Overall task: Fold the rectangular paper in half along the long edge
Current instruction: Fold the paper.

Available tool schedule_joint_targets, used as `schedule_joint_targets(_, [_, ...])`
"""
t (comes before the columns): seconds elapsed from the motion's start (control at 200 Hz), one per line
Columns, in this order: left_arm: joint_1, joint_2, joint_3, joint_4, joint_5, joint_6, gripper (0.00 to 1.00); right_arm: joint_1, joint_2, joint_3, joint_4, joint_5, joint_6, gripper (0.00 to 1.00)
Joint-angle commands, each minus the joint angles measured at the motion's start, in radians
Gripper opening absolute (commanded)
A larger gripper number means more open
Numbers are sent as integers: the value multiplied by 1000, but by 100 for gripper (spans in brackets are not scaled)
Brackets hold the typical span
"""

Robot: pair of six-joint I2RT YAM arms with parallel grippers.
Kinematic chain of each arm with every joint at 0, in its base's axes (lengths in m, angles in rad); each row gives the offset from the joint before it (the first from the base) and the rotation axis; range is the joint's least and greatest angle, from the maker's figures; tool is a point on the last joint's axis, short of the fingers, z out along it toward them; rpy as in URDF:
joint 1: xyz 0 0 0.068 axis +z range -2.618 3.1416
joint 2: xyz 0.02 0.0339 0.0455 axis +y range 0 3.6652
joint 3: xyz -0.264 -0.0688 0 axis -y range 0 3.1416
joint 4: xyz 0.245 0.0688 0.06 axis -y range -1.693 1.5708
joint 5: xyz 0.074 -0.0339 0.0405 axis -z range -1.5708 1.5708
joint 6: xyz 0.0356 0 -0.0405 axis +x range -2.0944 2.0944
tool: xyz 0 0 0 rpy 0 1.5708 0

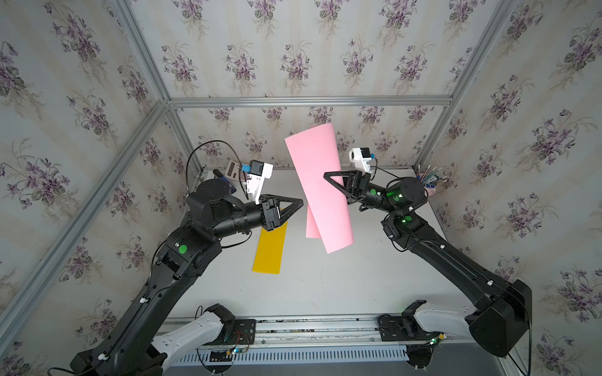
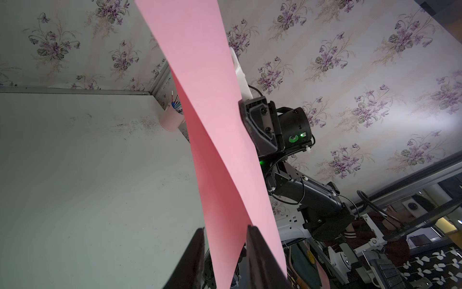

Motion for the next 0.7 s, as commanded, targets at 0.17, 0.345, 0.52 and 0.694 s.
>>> schedule_joint_targets(0.17, [2,20,38,50,29,-13,34,0,-4,4,-3,-8,-24,42])
schedule_joint_targets(0.345, [1,48,31,80,50,-24,36,0,-9,9,-2,-9,-26,43])
schedule_joint_targets(0.52, [1,60,29,105,56,-32,35,6,-10,23,-48,-9,-59,43])
schedule_joint_targets(0.694, [2,73,20,143,67,-49,17,20,3,14,-44,-7,-61,43])
